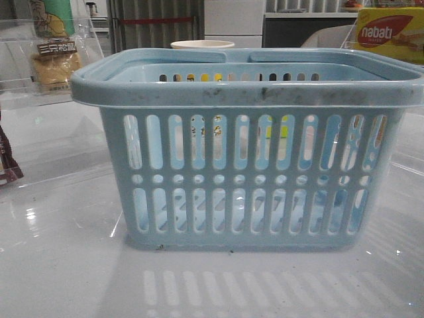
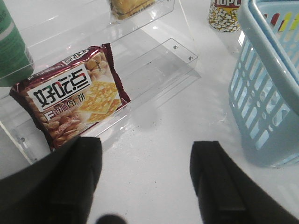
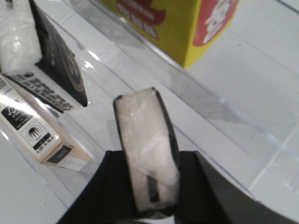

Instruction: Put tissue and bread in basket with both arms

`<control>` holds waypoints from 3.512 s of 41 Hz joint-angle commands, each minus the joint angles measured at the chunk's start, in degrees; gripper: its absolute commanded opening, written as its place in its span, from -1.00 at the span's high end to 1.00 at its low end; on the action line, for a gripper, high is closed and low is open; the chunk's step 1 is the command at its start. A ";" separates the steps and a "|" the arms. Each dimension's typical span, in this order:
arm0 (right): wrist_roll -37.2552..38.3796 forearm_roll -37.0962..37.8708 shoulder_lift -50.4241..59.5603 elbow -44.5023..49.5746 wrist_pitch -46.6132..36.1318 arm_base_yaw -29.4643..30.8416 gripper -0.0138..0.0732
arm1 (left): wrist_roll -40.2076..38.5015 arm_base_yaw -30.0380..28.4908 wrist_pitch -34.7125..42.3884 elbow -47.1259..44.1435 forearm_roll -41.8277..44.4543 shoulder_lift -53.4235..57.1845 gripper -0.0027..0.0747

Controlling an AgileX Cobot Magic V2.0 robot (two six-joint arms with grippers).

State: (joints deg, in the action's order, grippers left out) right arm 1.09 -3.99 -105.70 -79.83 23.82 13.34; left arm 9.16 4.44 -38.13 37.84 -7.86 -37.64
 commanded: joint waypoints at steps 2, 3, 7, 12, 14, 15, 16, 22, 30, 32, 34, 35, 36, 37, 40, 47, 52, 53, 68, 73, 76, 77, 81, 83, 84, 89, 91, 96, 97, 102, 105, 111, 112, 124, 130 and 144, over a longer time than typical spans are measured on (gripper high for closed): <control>0.02 -0.65 5.62 -2.21 -2.50 -0.73 0.14 | -0.50 0.40 4.15 1.74 -1.06 -0.26 -0.30; 0.02 -0.65 6.28 -2.21 -2.15 -0.85 0.14 | -0.50 0.40 4.15 1.74 -1.06 -0.26 -0.30; 0.02 -0.65 9.53 -2.21 -1.00 -1.43 0.14 | -0.50 0.40 4.26 1.74 -1.06 -0.26 -0.30; 0.02 -1.14 14.81 -2.21 2.12 -2.24 0.14 | -0.50 0.40 4.26 1.74 -1.06 -0.26 -0.30; 0.02 -1.89 17.71 -2.21 4.10 -2.77 0.14 | -0.50 0.40 4.26 1.74 -1.06 -0.26 -0.30; 0.02 -2.31 18.78 -2.21 4.85 -3.07 0.14 | -0.50 0.40 4.26 1.74 -1.06 -0.26 -0.30; 0.02 -2.82 20.28 -2.21 5.92 -3.31 0.14 | -0.50 0.40 4.26 1.74 -1.06 -0.26 -0.30; 0.02 -4.97 27.42 -2.21 11.56 -6.49 0.14 | -0.50 0.40 4.36 1.74 -1.06 -0.26 -0.30; -0.60 -5.00 33.88 -2.21 18.52 -15.03 0.14 | -0.50 0.40 4.36 1.74 -1.06 -0.26 -0.30; -1.09 -5.00 34.42 -2.21 19.70 -17.66 0.14 | -0.50 0.40 4.36 1.74 -1.06 -0.26 -0.30; -1.80 -5.07 34.48 -2.21 20.72 -20.32 0.14 | -0.50 0.40 4.36 1.74 -1.06 -0.26 -0.30; -1.94 -5.06 34.36 -2.21 21.00 -21.89 0.14 | -0.50 0.40 4.36 1.74 -1.06 -0.26 -0.30; -1.94 -5.06 34.16 -2.14 21.27 -23.08 0.14 | -0.50 0.40 4.36 1.74 -1.06 -0.26 -0.30; -1.94 -5.06 33.95 -1.97 21.28 -24.62 0.14 | -0.50 0.40 4.36 1.74 -1.06 -0.26 -0.30; -1.94 -5.06 33.21 -1.28 20.99 -28.24 0.14 | -0.50 0.40 4.36 1.74 -1.06 -0.26 -0.30; -1.94 -5.06 29.01 0.14 20.28 -34.68 0.14 | -0.50 0.40 4.36 1.74 -1.06 -0.26 -0.30; -1.94 -5.06 25.05 0.33 20.09 -36.25 0.14 | -0.50 0.40 4.36 1.74 -1.06 -0.26 -0.30; -1.94 -5.06 24.09 0.33 19.88 -36.25 0.14 | -0.50 0.40 4.36 1.74 -1.06 -0.26 -0.30; -1.94 -5.00 15.04 0.28 16.75 -36.25 -0.52 | -0.50 0.40 5.72 1.74 -1.06 -0.26 -0.30; -1.94 -4.72 15.56 -0.22 17.01 -36.25 -0.58 | -0.50 0.40 5.72 1.74 -1.06 -0.26 -0.30; -2.23 -4.43 16.59 -0.58 17.50 -36.25 -0.58 | -0.50 0.40 5.72 1.74 -1.06 -0.26 -0.30; -2.51 -4.43 17.14 -0.58 17.50 -36.25 -0.58 | -0.50 0.40 5.72 1.74 -1.06 -0.26 -0.30; -3.80 -4.43 20.53 -0.35 18.84 -36.25 -0.58 | -0.50 0.40 5.72 1.70 -1.06 -0.26 -0.30; -4.39 -4.43 22.58 -0.28 20.03 -36.25 -0.58 | -0.50 0.40 5.72 1.70 -1.06 -0.26 -0.30; -4.99 -4.43 23.46 -0.23 20.49 -36.25 -0.58 | -0.50 0.40 5.72 1.70 -1.06 -0.26 -0.30; -7.63 -4.19 29.66 2.00 21.49 -36.25 -0.58 | -0.50 0.40 5.72 1.46 -1.06 -0.26 -0.30; -7.88 -4.04 32.30 3.34 21.75 -36.25 -0.58 | -0.50 0.40 5.72 1.46 -1.06 -0.26 -0.30; -7.88 -2.18 38.97 7.54 22.28 -36.25 -0.58 | -0.50 0.40 5.72 1.46 -1.06 -0.26 -0.30; -7.88 -1.78 40.06 8.38 22.35 -36.25 -0.58 | -0.50 0.40 5.72 1.46 -1.06 -0.26 -0.30; -7.88 -0.86 46.44 13.76 22.65 -36.25 -0.58 | -0.50 0.40 5.72 1.46 -1.06 -0.26 -0.30; -7.88 -0.67 49.69 16.85 22.55 -36.25 -0.58 | -0.50 0.40 5.72 1.46 -1.06 -0.26 -0.30; -7.88 -0.62 55.50 22.99 22.55 -36.25 -0.58 | -0.50 0.40 5.72 1.46 -1.06 -0.26 -0.30; -7.88 -0.62 56.33 23.72 22.55 -36.25 -0.58 | -0.50 0.40 5.72 1.46 -1.06 -0.26 -0.30; -7.88 -0.62 60.09 29.04 22.47 -36.25 -0.58 | -0.50 0.40 6.42 1.46 -1.06 -0.67 -0.34; -7.88 -0.62 60.09 29.04 22.21 -36.25 -0.58 | -0.50 0.40 8.01 2.69 -1.06 -4.11 -0.57; -7.88 -0.62 60.09 29.04 22.21 -36.25 -0.58 | -1.76 0.40 8.12 15.31 -1.82 -23.31 -0.59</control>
State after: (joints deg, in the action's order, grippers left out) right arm -6.37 -5.16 -46.06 -49.40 49.77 -23.04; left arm 8.86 4.44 -34.60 47.90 -8.10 -57.64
